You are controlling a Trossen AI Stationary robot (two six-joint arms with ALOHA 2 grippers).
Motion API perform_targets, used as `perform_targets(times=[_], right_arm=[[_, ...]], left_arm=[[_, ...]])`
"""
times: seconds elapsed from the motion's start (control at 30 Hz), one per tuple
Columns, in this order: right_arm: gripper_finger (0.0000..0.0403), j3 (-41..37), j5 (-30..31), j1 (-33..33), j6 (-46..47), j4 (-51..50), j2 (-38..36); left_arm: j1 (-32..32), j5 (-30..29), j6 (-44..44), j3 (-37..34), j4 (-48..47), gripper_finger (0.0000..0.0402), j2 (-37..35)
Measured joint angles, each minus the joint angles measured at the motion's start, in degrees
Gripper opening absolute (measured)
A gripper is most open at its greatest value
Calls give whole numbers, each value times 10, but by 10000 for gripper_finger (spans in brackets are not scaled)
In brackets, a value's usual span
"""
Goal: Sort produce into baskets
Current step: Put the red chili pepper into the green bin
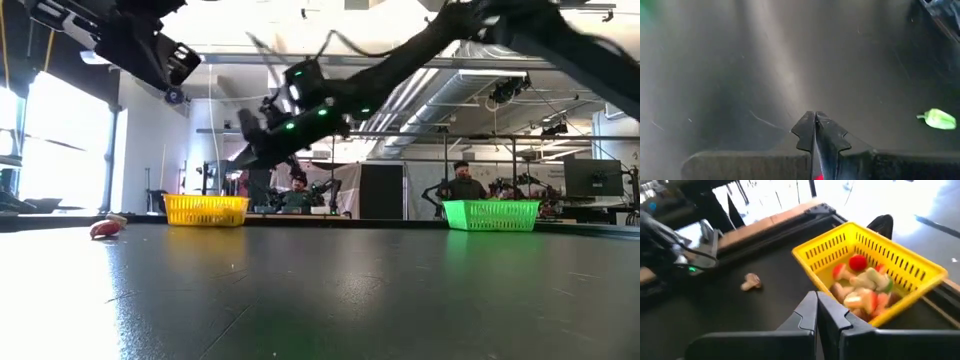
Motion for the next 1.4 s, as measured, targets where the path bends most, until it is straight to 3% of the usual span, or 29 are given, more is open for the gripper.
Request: perform_targets(times=[0.17,0.37,0.7,0.87,1.1,1.4], right_arm=[[0,-194,60,14,13,91,-119],[0,-373,141,24,20,108,-265],[0,-562,246,52,57,174,-405],[0,-615,249,58,69,251,-412],[0,-628,246,62,72,263,-412],[0,-628,245,63,57,263,-412]], left_arm=[[1,0,-10,0,-38,0,44],[0,-3,64,0,-57,0,128],[-60,-171,230,0,-117,37,231],[-95,-229,240,0,-130,84,258],[-113,-227,268,0,-135,136,287],[-109,-230,264,-5,-113,118,313]])
